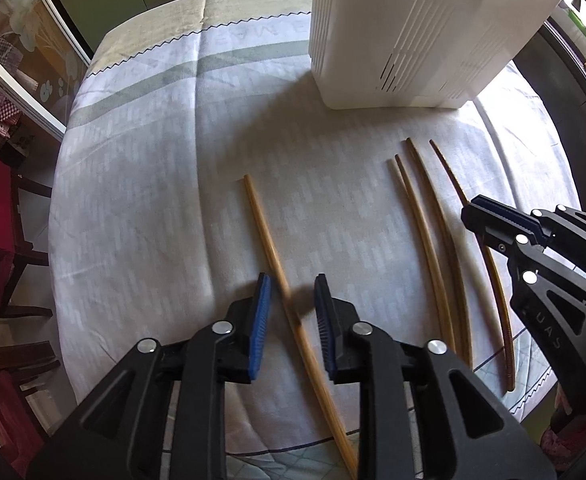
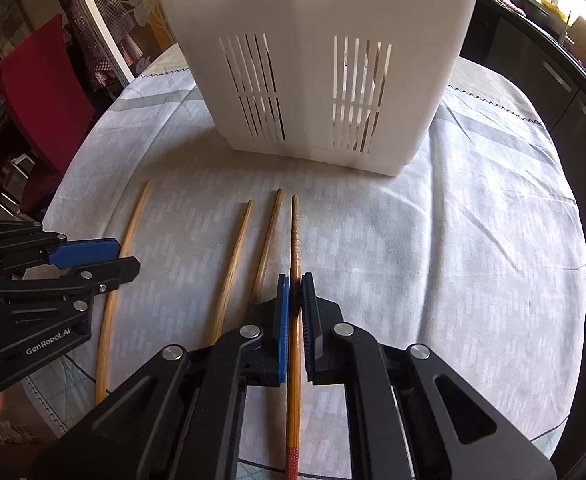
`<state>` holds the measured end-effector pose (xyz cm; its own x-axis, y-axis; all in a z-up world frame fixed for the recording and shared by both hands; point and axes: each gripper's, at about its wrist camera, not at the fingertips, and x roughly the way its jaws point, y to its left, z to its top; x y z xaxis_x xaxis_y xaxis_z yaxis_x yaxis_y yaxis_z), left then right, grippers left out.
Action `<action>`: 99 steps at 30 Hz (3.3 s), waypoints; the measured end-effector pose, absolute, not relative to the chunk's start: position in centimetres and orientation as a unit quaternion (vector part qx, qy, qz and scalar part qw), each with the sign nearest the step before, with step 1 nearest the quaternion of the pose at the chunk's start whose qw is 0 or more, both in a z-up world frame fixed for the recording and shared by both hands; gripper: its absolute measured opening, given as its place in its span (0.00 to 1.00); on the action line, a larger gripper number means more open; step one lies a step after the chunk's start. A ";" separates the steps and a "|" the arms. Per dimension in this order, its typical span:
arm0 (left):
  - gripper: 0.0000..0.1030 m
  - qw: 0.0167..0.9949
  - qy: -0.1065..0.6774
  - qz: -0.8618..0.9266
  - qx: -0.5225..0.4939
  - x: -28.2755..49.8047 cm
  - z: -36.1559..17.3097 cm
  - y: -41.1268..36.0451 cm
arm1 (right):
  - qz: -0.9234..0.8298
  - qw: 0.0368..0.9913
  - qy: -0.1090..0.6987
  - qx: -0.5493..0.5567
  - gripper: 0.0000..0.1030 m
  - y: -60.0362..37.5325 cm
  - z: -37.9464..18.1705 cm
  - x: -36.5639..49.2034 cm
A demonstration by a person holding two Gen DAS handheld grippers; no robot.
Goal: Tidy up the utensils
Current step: 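Lift both chopsticks upright and carry them toward the white holder, then lower the chopsticks into the holder and open both grippers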
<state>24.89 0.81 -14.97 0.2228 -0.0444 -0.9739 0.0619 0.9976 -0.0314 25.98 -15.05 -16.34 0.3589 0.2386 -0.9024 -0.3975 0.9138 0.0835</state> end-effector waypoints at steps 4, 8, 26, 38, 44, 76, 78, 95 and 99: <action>0.34 0.785 0.619 -0.025 0.017 25.2 -15.1 -0.2 | 0.208 0.831 0.513 -0.050 0.07 -16.6 -14.2 25.2; 0.25 0.788 0.615 -0.020 0.013 25.5 -15.0 -0.2 | 0.217 0.844 0.489 -0.026 0.07 -18.9 -12.0 24.0; 0.05 0.855 0.518 -0.027 -0.017 23.6 -7.4 0.7 | 0.232 0.891 0.374 0.113 0.07 -27.3 -6.4 18.2; 0.05 0.893 0.447 -0.056 -0.018 18.2 -2.9 -0.1 | 0.231 0.907 0.339 0.100 0.07 -27.9 -5.1 14.9; 0.05 0.913 0.403 -0.061 -0.013 14.9 -1.2 -0.3 | 0.224 0.913 0.329 0.084 0.07 -27.9 -4.9 14.1; 0.05 0.938 0.335 -0.091 -0.004 10.9 1.6 -1.1 | 0.250 0.918 0.307 0.035 0.07 -24.3 -2.4 14.1; 0.05 0.938 0.334 -0.094 -0.008 11.2 1.8 -1.0 | 0.253 0.918 0.303 0.031 0.07 -24.0 -1.8 14.3; 0.05 0.968 0.229 -0.105 -0.013 17.2 13.4 -3.2 | 0.253 0.946 0.197 0.040 0.07 -23.0 10.7 21.4; 0.05 0.976 0.196 -0.099 -0.020 19.2 16.0 -3.5 | 0.237 0.957 0.158 0.049 0.07 -23.1 13.3 24.2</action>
